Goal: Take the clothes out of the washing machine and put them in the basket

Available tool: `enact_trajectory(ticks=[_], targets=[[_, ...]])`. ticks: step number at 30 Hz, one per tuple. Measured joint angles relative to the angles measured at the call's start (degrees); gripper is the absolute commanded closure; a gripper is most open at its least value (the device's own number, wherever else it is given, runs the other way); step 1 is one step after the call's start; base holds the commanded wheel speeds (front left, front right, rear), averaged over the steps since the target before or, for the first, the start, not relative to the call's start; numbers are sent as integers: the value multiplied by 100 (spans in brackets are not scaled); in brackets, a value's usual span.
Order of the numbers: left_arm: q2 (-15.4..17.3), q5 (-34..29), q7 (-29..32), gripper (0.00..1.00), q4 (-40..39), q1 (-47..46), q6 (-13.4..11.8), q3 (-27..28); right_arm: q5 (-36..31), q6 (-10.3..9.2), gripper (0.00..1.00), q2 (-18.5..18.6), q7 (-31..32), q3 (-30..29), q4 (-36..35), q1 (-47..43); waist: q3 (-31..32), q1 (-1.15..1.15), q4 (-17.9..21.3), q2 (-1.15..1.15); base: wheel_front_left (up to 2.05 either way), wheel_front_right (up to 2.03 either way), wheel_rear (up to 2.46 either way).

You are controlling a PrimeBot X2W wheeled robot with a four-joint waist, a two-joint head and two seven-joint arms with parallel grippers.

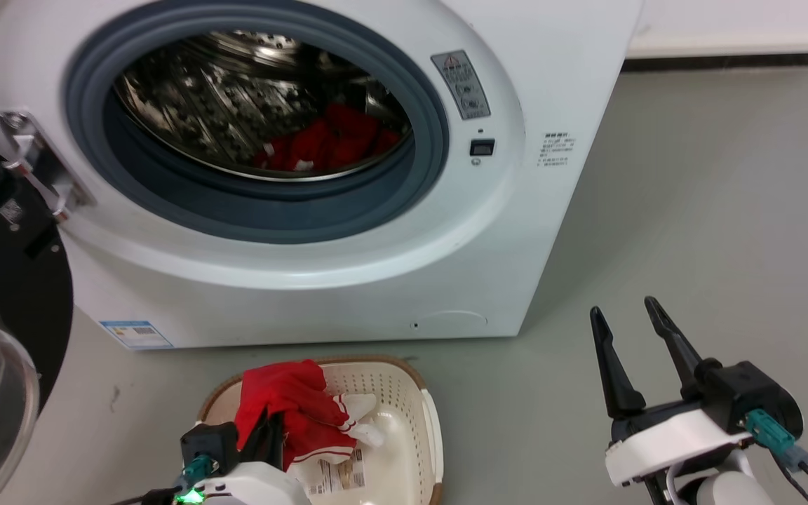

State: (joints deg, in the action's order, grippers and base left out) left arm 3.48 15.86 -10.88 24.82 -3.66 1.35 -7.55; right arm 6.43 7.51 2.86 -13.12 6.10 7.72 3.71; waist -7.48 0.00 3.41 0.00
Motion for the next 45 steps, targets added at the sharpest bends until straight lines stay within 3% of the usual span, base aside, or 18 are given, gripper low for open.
enact_trajectory(ticks=[7, 14, 31, 38, 39, 40, 41, 42, 45], targets=[[5, 46, -240, 100, 1742, -825, 55, 34, 15, 0, 0, 2, -48, 127, 21, 357, -525, 1, 82, 0, 0, 0, 0], [73, 36, -392, 100, 2899, -1722, 66, 94, 58, 0, 0, 2, -101, 269, 12, 754, -1176, 1, 211, 0, 0, 0, 0], [258, 86, -419, 100, 3702, -2490, -216, 632, 116, 0, 0, 2, -183, 482, 63, 1463, -2681, 1, 596, 0, 0, 0, 0], [250, 102, -419, 100, 3929, -2590, -271, 751, 134, 0, 0, 2, -193, 505, 47, 1568, -2930, 1, 708, 0, 0, 0, 0], [237, 102, -419, 71, 3961, -2590, -248, 753, 132, 0, 0, 2, -194, 503, 69, 1568, -2898, 1, 708, 0, 0, 0, 0], [224, 101, -419, 50, 4000, -2588, -229, 750, 121, 0, 0, 2, -196, 500, 97, 1564, -2855, 1, 702, 0, 0, 0, 0], [207, 102, -419, 6, 4029, -2579, -198, 753, 112, 0, 0, 2, -196, 492, 125, 1562, -2799, 1, 693, 0, 0, 0, 0], [196, 104, -419, 0, 4060, -2565, -171, 758, 108, 0, 0, 1, -196, 488, 154, 1551, -2731, 1, 683, 0, 0, 0, 0], [153, 144, -419, 0, 4125, -2463, -88, 782, 60, 0, 0, 1, -197, 459, 230, 1447, -2471, 1, 652, 0, 0, 0, 0]])
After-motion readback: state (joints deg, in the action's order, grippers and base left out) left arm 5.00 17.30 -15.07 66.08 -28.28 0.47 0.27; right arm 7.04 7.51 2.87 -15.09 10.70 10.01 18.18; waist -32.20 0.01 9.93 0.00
